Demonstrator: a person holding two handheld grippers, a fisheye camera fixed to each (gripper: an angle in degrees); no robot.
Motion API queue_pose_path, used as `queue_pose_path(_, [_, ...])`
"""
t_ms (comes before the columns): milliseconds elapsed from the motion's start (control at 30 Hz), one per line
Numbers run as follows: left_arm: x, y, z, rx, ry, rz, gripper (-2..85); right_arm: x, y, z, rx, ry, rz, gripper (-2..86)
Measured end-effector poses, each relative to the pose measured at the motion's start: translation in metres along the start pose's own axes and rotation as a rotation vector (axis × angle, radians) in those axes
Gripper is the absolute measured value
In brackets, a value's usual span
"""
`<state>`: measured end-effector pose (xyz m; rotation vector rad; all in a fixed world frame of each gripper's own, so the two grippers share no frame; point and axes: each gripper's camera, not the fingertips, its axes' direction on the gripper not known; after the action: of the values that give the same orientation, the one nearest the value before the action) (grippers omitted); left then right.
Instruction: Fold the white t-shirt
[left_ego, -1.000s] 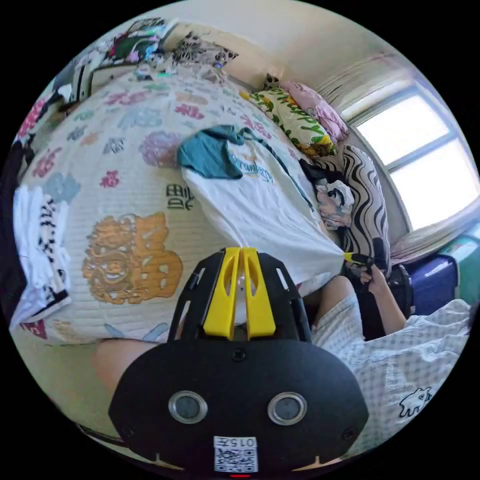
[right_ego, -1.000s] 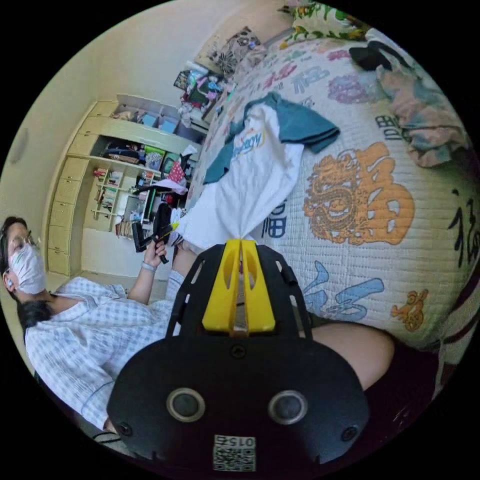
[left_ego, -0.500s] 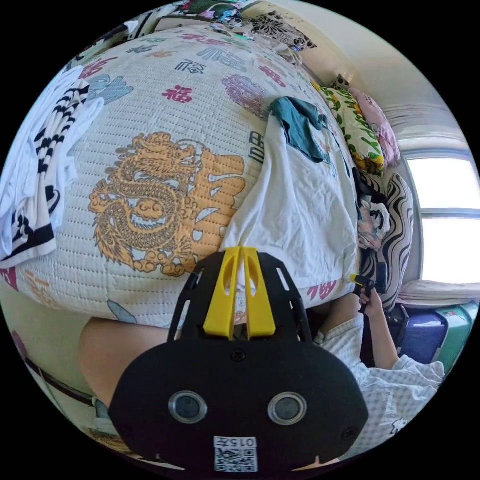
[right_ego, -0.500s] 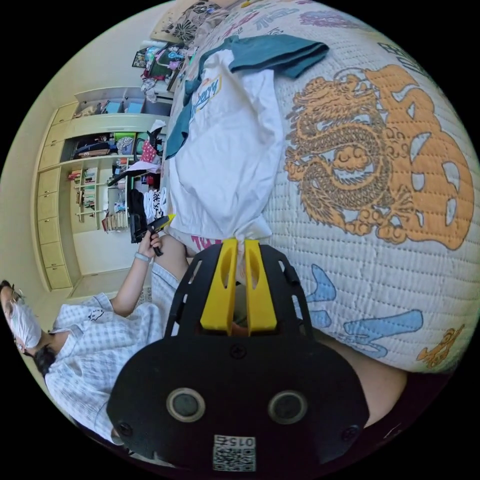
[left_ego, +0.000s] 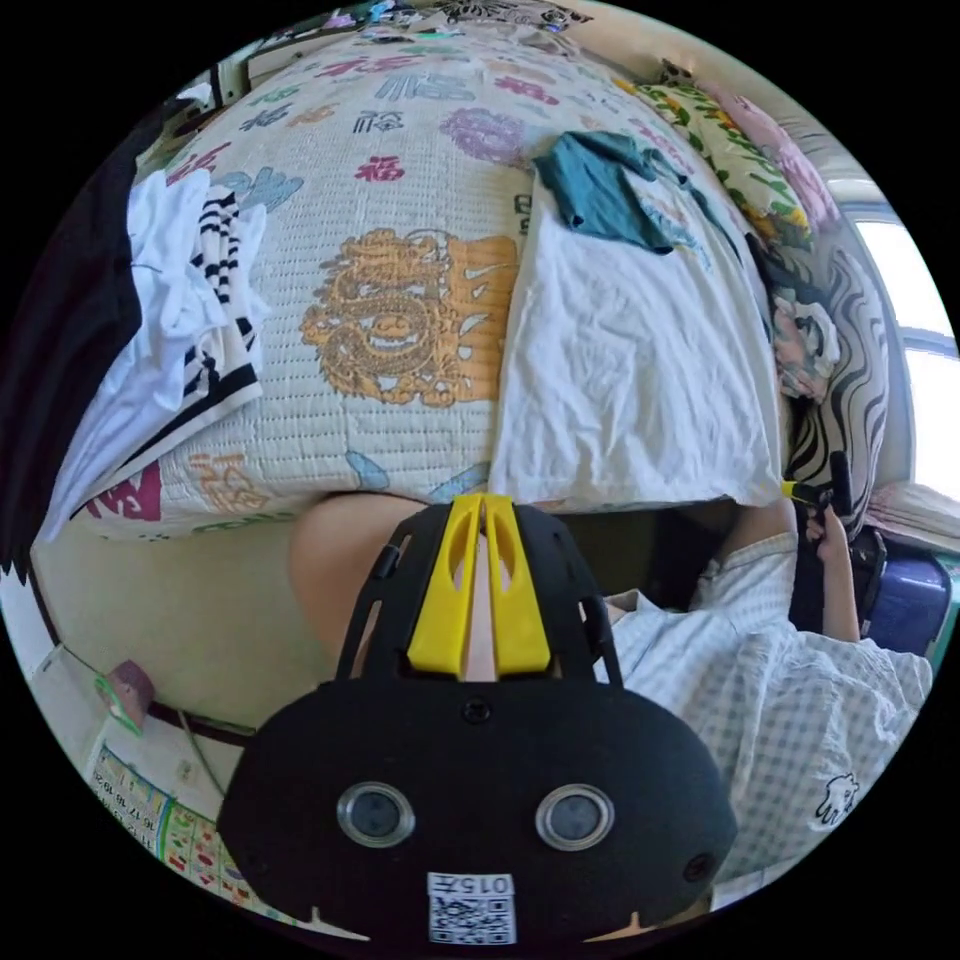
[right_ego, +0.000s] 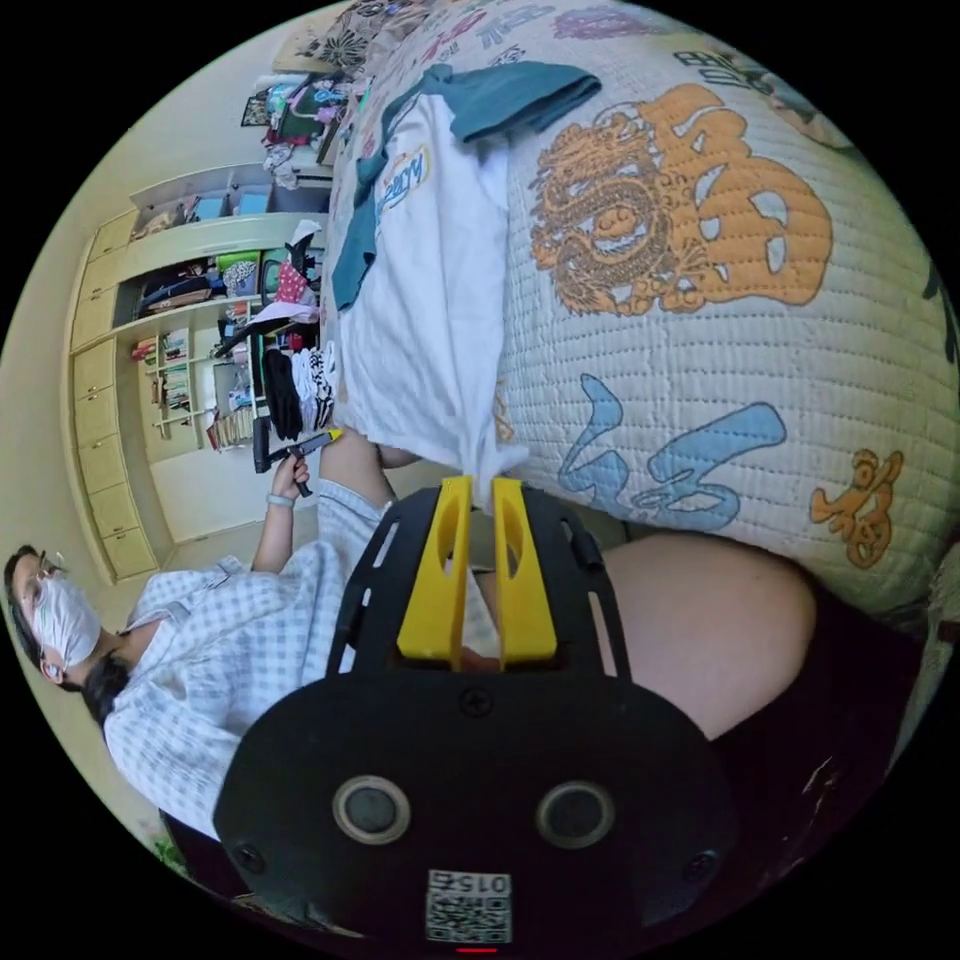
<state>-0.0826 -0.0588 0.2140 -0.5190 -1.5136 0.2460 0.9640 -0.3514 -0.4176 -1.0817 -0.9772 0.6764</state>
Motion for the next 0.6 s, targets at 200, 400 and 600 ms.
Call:
queue_pose_path(200, [0.045, -0.011, -0.051, 0.228, -0.124, 0.097, 7.0, -0.034, -0.022, -0.044, 0.161, 0.179, -0.14, 11.0])
queue_pose_path(400, [0.154, -0.135, -0.028, 0.327, -0.083, 0.374, 8.4, -0.08, -0.112, -0.068, 0.25, 0.355, -0.276, 14.7])
queue_pose_path(600, [0.211, -0.236, 0.066, 0.113, -0.225, 0.481, 6.4, -0.094, -0.213, -0.042, 0.081, 0.483, -0.278, 11.1])
